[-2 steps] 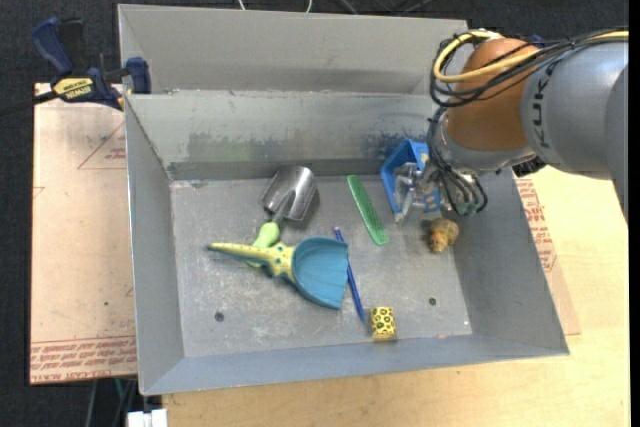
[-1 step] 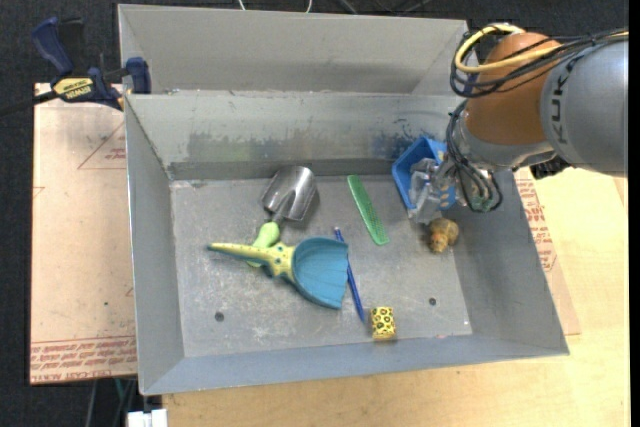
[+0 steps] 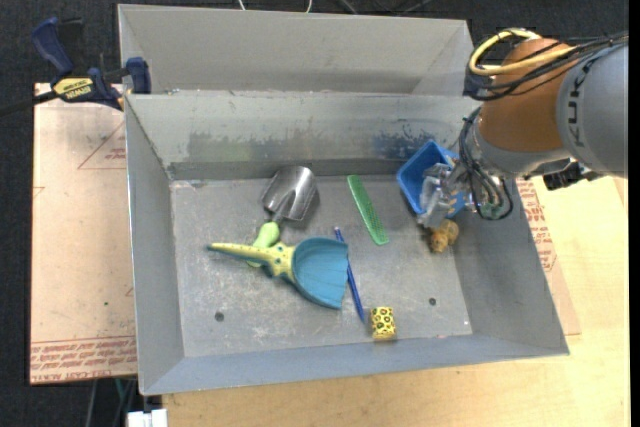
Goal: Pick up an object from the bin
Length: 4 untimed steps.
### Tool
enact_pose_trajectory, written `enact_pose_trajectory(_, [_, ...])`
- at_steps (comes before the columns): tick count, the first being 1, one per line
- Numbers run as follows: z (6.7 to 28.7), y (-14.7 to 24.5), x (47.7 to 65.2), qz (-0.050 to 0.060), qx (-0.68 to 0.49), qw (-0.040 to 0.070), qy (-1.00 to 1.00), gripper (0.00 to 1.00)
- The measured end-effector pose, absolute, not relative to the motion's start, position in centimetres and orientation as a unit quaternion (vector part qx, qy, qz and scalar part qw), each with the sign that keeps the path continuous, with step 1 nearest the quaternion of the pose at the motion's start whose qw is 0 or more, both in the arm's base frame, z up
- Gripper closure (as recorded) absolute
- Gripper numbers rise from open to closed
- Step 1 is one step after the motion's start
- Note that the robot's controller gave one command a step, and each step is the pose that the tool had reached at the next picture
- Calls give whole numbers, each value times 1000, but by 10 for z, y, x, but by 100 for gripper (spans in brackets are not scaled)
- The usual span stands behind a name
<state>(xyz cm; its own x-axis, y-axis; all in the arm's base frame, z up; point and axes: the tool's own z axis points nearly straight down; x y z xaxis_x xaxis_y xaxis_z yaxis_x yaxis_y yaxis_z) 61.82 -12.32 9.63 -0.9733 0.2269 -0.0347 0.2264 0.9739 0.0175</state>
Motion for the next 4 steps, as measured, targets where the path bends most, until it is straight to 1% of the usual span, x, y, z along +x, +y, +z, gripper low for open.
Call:
enact_pose_trajectory(1, [128,-136,654,17,207,11,978,100])
enact_pose_trajectory(2, [101,-128,636,9,36,16,999,100])
enact_pose_trajectory(3, [106,-121,645,12,81,15,997,100])
enact_pose_trajectory(4, [186,-114,632,11,48,15,999,100])
